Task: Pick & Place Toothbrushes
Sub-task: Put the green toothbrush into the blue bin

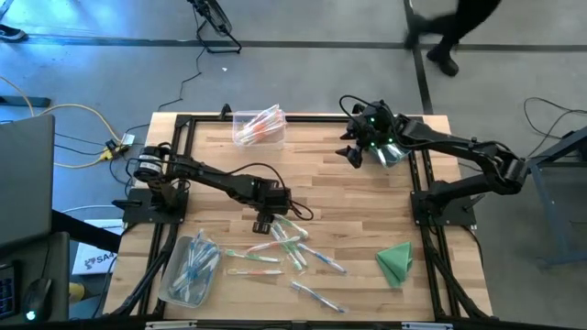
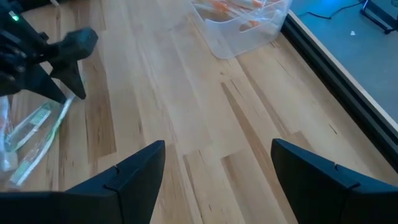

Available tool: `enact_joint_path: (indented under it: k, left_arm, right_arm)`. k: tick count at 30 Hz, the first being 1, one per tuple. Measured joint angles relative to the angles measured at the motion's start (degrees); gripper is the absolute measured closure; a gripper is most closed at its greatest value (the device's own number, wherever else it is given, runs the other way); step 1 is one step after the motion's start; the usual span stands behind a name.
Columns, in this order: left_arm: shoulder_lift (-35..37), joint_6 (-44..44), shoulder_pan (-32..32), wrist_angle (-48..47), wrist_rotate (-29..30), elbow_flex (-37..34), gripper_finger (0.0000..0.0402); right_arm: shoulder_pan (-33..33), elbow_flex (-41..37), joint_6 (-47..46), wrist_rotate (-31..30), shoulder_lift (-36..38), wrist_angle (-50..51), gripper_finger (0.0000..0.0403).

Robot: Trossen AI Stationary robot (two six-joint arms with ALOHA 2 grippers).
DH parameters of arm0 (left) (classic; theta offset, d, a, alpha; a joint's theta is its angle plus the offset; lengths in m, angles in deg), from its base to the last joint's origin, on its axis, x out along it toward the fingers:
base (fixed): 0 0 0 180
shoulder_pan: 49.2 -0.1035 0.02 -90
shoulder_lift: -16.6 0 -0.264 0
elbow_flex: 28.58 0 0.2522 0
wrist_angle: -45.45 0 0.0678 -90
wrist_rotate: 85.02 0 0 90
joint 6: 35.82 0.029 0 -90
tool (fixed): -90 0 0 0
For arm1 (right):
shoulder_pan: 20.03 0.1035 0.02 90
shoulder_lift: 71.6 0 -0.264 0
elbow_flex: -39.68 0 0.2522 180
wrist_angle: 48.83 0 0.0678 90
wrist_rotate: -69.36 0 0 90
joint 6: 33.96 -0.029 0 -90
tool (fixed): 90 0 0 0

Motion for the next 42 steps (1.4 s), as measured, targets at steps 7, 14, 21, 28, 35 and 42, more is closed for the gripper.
enact_joint_path:
  k: [7, 14, 21, 28, 35, 42]
  left_arm:
    - [-1.3, -1.6, 0.0, 0.2, -1.9, 0.0, 0.0245]
    - [-1.2, -1.7, 0.0, -0.3, -2.0, 0.0, 0.0314]
    - [-1.0, -3.0, 0.0, -3.8, -1.9, 1.2, 0.0387]
    - [0.3, -3.4, -2.0, -11.9, -1.7, 2.7, 0.0380]
    - [5.2, -3.5, -9.2, -15.2, -1.6, 2.8, 0.0389]
    - [11.2, -9.2, -16.0, -5.7, -4.5, -0.6, 0.0389]
  right_arm:
    - [0.0, 0.0, 0.0, -0.2, 0.0, 0.0, 0.0118]
    - [0.0, 0.0, 0.0, -1.6, 0.0, 0.0, 0.0118]
    - [0.0, 0.0, 0.7, -1.7, 0.0, 0.1, 0.0118]
    - [0.0, 0.0, 3.4, -2.0, 0.0, 1.2, 0.0118]
    - [0.0, 0.0, 6.2, -2.6, 1.4, 5.5, 0.0118]
    - [-0.2, 0.0, 7.7, -2.7, 5.6, 11.2, 0.0118]
